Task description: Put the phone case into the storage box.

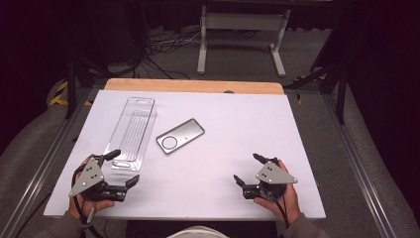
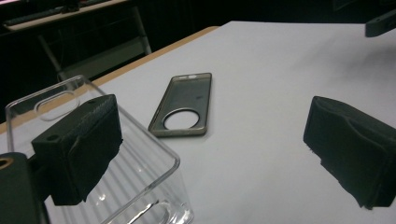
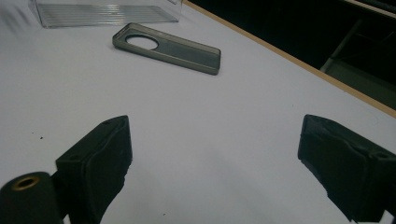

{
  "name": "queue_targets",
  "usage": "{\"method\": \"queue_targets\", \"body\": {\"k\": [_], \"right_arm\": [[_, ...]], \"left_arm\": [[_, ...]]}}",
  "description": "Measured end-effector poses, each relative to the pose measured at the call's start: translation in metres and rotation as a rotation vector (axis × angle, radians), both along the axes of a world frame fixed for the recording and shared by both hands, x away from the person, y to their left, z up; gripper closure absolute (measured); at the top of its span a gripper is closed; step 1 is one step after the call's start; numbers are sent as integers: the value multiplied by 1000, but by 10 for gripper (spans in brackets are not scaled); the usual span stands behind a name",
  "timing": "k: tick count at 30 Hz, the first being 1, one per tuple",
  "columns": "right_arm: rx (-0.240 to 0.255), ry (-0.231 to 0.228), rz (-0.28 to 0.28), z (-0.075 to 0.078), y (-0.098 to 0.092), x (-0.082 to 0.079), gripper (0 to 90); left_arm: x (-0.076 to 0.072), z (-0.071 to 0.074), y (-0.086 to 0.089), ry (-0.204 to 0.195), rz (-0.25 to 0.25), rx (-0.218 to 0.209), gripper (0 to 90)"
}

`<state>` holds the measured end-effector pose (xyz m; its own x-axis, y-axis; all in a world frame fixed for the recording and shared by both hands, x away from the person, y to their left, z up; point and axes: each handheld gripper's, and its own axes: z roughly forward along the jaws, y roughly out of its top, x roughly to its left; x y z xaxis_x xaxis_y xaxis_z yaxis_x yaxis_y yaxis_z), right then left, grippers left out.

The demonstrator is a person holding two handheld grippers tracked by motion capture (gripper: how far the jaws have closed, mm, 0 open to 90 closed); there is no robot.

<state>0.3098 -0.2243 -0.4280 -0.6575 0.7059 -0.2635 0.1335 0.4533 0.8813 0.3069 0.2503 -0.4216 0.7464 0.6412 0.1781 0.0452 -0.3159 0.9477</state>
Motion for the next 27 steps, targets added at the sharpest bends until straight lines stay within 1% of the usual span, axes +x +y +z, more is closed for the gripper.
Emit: {"method": "queue_targets", "body": {"k": [1,2,3,5,7,10,12,13,14,15,17,18,19,20,21,22,23,24,26,27], "right_arm": [[-3,-1,-2,0,0,0,109],[-4,1,-2,-1,0,1,110],[-2,1,-3,0,-1,1,110],[16,4,-9,2,-2,3,111],[32,3,-9,5,-2,6,110],[38,-6,-15,9,1,13,108],[42,-11,-7,13,5,20,106],[49,-7,-2,15,7,24,107],[54,6,10,18,9,29,115],[61,9,27,20,11,33,134],[57,15,43,25,16,42,162],[59,12,57,31,21,49,183],[59,12,57,31,21,49,183],[63,7,77,34,25,53,181],[69,13,97,39,29,60,178],[69,15,101,41,33,64,179],[71,16,107,43,37,69,182],[78,20,112,46,42,75,188],[97,27,120,49,50,84,198],[92,24,117,50,54,88,197]], "left_arm": [[0,0,-2,-5,-4,5,48],[0,0,-3,1,-7,6,48],[1,0,-3,-2,-8,10,47],[1,1,-3,4,-8,7,47],[1,1,-1,5,-17,1,46],[1,2,3,4,-13,-3,44],[2,1,6,13,-7,-11,43],[2,0,6,19,0,-13,43],[2,0,6,18,0,-20,43],[2,1,6,18,-4,-21,44],[2,0,4,13,-7,-1,46],[2,-1,3,18,-9,1,46],[2,-1,3,18,-9,1,46],[2,-2,3,19,-8,9,46],[1,-2,2,26,-10,1,48],[1,-3,2,28,-10,3,48],[0,-3,2,20,-11,4,47],[0,-4,2,27,-11,2,47],[-1,-3,2,26,-17,0,43],[-1,-3,2,24,-17,1,40]]}}
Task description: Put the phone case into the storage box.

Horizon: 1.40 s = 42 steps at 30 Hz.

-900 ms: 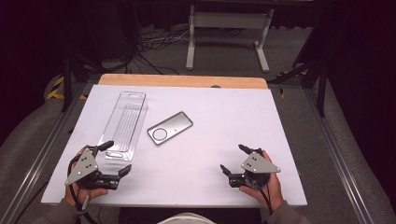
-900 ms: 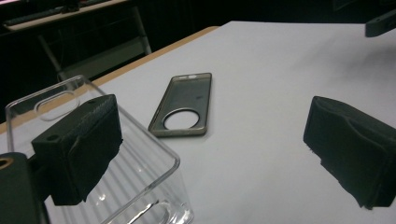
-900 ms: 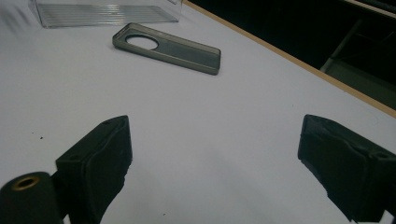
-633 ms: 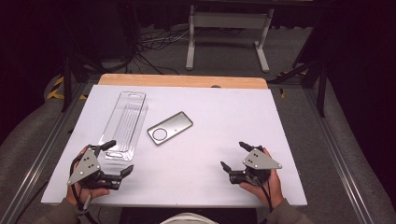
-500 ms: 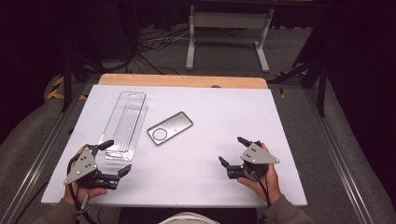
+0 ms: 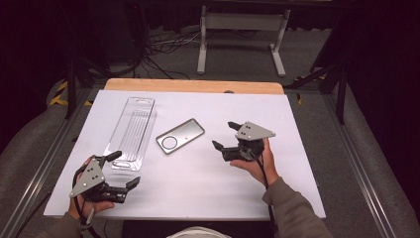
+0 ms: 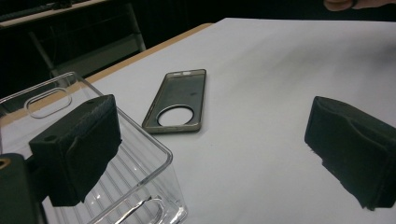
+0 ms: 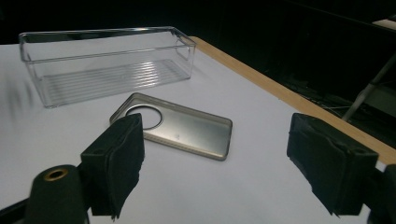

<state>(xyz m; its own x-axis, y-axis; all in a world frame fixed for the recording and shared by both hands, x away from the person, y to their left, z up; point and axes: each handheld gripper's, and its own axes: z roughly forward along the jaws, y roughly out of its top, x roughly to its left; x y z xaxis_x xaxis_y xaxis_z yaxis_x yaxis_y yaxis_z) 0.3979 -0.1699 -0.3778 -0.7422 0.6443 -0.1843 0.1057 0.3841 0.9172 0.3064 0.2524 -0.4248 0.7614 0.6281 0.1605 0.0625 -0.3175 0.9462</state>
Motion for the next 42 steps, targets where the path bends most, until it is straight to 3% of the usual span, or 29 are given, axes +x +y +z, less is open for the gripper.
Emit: {"method": "queue_targets", "body": {"k": [10,12,22,26,36,37,40,42], "right_arm": [[-26,8,-35,8,34,31,122],[-20,13,-36,8,40,39,122],[-85,32,-39,-3,69,67,171],[-45,73,-58,-5,76,81,260],[-65,143,-81,-14,95,112,594],[-65,143,-81,-14,95,112,594],[-88,168,-87,-21,100,124,729],[-89,173,-90,-22,100,126,757]], "left_arm": [[-1,0,-1,1,-10,1,26],[0,0,-1,3,-6,-7,26],[0,0,0,7,-5,-13,29],[0,0,0,6,-2,-18,32],[-2,0,5,8,7,-13,39],[-2,0,5,8,7,-13,39],[-3,0,6,8,14,-16,39],[-4,0,6,4,17,-8,39]]}}
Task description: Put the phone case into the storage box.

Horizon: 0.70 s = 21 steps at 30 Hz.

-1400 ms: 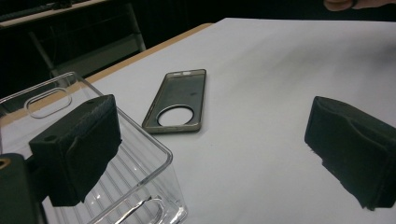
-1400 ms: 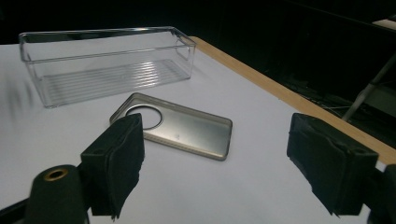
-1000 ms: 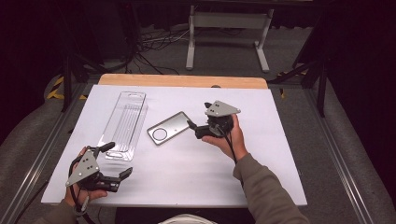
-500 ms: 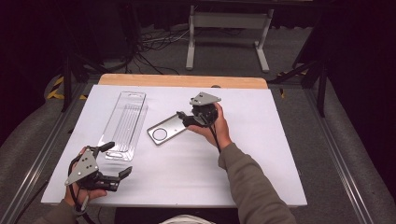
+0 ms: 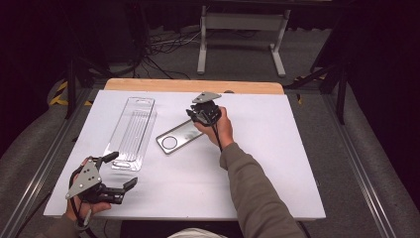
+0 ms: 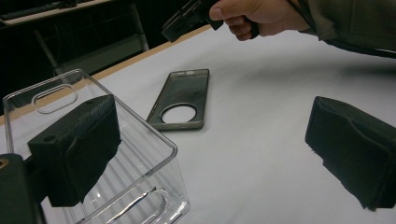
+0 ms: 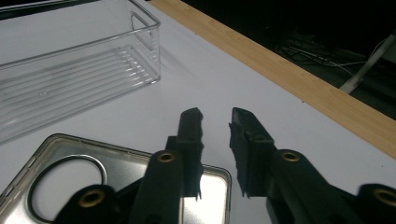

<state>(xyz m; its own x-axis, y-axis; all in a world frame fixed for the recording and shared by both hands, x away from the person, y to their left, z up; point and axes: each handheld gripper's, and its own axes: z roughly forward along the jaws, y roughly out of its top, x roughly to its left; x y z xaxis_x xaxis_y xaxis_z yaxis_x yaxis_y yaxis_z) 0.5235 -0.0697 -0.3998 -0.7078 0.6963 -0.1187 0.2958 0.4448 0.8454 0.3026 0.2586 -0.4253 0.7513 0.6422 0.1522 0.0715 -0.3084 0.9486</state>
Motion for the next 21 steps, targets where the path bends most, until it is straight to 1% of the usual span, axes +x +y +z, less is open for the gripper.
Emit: {"method": "queue_targets", "body": {"k": [1,4,6,11,14,15,16,17,19,21], "right_arm": [[-2,6,-4,-2,1,3,794],[-31,33,-8,-9,6,12,900],[-51,46,-8,-13,9,17,900],[-63,65,-8,-21,16,23,900],[-86,75,-1,-27,23,26,900],[-102,85,-3,-31,25,27,900],[-115,86,-6,-34,26,29,900],[-115,86,-6,-34,26,29,900],[-117,90,-14,-39,28,32,900],[-129,100,-14,-43,30,34,900]], "left_arm": [[-1,0,0,8,1,-2,39],[-2,-1,1,8,5,-4,39],[-3,-1,1,8,5,0,40],[-5,-2,2,13,1,10,40],[-6,-3,3,13,4,4,42],[-6,-3,4,14,1,12,42],[-7,-3,3,13,1,10,42],[-7,-3,3,13,1,10,42],[-7,-3,3,15,0,9,42],[-6,-3,2,19,-5,7,43]]}}
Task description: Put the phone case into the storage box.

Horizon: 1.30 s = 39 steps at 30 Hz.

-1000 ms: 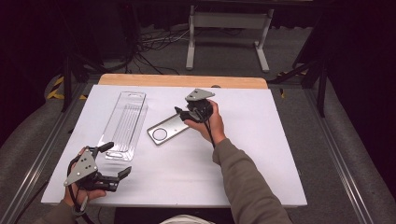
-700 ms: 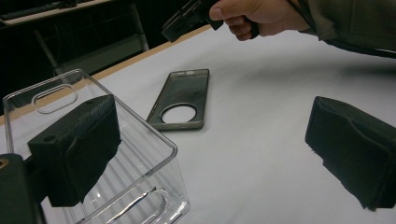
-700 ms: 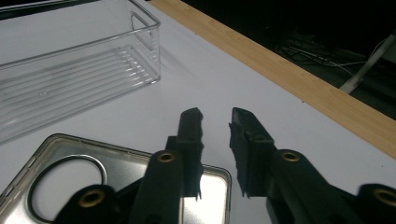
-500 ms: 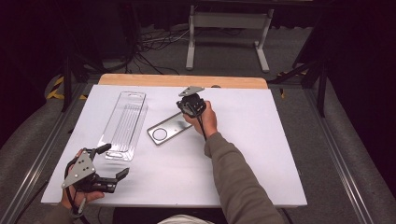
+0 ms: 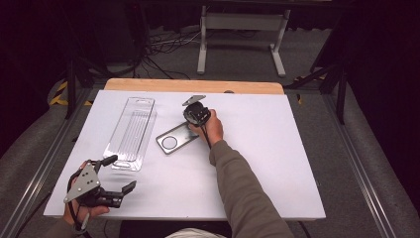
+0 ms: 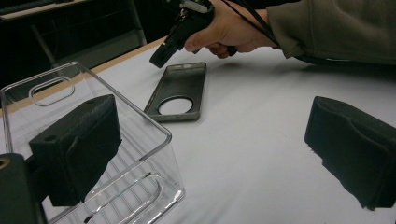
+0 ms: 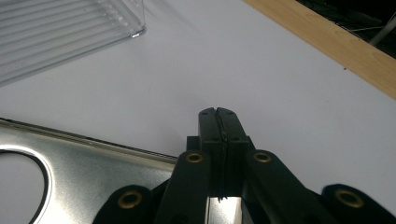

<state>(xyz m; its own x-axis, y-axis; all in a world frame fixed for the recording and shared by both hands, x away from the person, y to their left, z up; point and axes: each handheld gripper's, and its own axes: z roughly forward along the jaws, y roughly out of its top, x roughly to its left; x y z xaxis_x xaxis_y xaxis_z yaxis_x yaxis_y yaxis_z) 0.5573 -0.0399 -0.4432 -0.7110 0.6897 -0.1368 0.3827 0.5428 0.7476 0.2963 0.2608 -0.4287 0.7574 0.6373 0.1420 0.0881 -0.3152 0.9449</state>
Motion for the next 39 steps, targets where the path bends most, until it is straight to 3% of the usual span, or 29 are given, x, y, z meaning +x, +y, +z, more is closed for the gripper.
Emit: {"method": "queue_targets", "body": {"k": [7,11,16,23,29,34,39], "right_arm": [[-21,30,-6,-13,5,4,900],[-79,48,10,-9,3,2,900],[-101,75,18,-6,-2,-5,900],[-139,43,-26,-7,-9,-32,900],[-133,66,-46,-6,-15,-53,900],[-142,50,-26,-7,-18,-74,900],[-133,66,10,-7,-24,-99,900]], "left_arm": [[1,-2,0,5,-1,-2,43],[2,-2,0,13,-11,11,43],[1,-2,1,17,-8,16,44],[1,-2,0,11,-6,21,45],[0,-2,-2,9,-4,21,46],[1,-2,-2,12,-4,29,46],[1,-2,-3,12,-2,30,48]]}}
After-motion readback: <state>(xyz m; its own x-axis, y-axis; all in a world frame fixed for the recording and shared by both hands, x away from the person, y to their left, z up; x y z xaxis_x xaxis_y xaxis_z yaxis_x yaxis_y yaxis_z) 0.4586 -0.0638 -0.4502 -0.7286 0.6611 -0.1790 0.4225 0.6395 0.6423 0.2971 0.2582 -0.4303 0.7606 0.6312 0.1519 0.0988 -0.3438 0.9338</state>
